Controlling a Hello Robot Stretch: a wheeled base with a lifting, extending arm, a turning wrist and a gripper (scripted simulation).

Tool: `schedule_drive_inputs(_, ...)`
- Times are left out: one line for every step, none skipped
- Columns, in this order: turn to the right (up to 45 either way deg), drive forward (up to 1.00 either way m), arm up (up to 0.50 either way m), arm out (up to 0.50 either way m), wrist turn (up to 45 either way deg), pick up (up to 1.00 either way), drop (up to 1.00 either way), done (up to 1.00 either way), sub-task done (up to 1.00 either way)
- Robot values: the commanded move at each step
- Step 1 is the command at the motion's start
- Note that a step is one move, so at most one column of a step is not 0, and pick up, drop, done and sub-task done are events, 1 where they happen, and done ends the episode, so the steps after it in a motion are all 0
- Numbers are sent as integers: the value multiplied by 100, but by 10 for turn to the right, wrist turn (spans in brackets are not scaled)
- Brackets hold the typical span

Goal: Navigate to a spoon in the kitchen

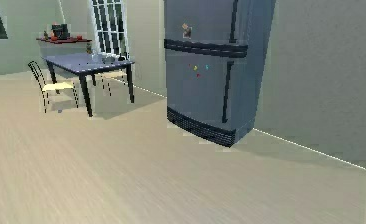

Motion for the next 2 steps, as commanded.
schedule_drive_inputs(60, 0, 0, 0, 0, 0, 0, 0, 0)
schedule_drive_inputs(0, 30, 0, 0, 0, 0, 0, 0, 0)
